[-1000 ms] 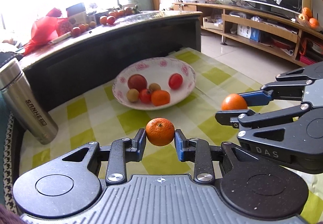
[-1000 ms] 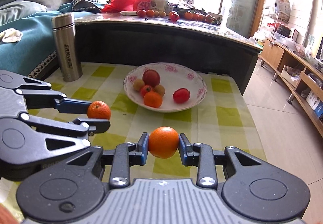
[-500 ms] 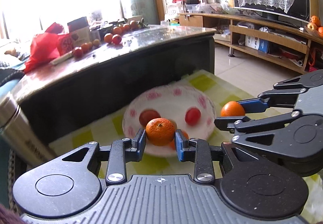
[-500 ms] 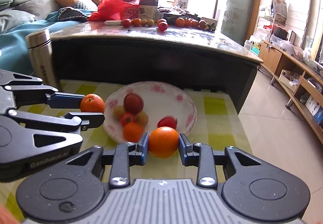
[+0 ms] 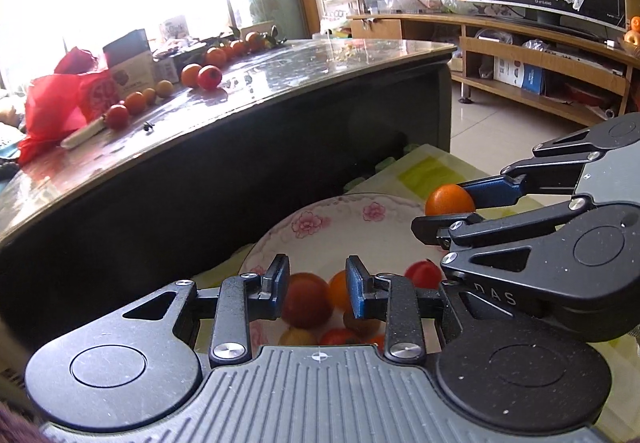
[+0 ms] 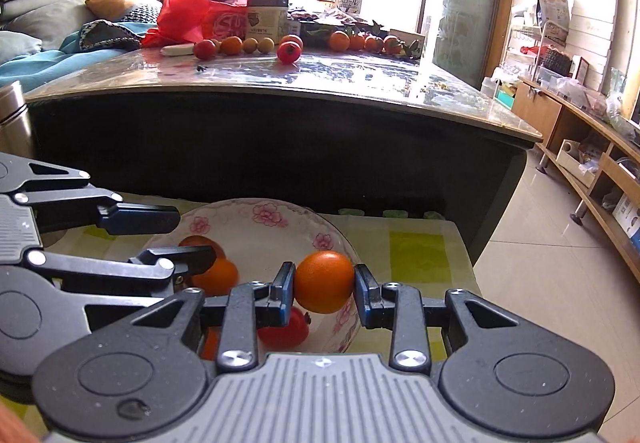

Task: Organize fruits
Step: 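Open both tools to release the oranges into the bowl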

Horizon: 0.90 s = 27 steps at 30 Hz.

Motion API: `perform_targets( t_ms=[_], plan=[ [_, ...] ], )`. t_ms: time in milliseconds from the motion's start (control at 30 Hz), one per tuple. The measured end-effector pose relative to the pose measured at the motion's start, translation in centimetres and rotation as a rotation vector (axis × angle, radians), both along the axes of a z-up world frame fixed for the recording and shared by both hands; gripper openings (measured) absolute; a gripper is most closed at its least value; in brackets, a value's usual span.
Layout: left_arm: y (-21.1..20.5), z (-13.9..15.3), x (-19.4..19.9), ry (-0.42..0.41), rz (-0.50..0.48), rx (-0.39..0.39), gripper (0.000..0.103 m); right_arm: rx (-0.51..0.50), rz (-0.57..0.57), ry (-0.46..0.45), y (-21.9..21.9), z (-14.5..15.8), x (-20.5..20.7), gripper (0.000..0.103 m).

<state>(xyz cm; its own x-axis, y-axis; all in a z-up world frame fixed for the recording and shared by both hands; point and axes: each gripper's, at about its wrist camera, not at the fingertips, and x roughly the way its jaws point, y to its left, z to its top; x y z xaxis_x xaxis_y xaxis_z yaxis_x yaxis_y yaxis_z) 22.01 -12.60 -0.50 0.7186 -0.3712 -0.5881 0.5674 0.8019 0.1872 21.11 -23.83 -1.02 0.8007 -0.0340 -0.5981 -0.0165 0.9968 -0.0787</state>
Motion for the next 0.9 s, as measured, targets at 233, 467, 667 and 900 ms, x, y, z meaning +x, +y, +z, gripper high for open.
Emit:
perform_targets(
  t_ms=[233,467,667,900],
  plan=[
    [0.1,-0.7,0.9,0.013,0.012,-0.011,0.039,0.049,-0.005,0.024,-0.7,-1.4,1.8,0.037],
    [1.2,-0.3,1.1,0.009,0.041,-0.024,0.041,0.078,0.035,0.017,-0.1,-1.3,1.9,0.038],
    [2.6,0.8,0.6,0.003,0.074,-0.047,0.047,0.084,0.05,-0.016,0.3,0.0,1.3,0.046],
    [4.4,1.8,-0.6,0.014,0.124,-0.072,0.056,0.104,0.0,-0.019,-0.6,1.2,0.2,0.046]
  ],
)
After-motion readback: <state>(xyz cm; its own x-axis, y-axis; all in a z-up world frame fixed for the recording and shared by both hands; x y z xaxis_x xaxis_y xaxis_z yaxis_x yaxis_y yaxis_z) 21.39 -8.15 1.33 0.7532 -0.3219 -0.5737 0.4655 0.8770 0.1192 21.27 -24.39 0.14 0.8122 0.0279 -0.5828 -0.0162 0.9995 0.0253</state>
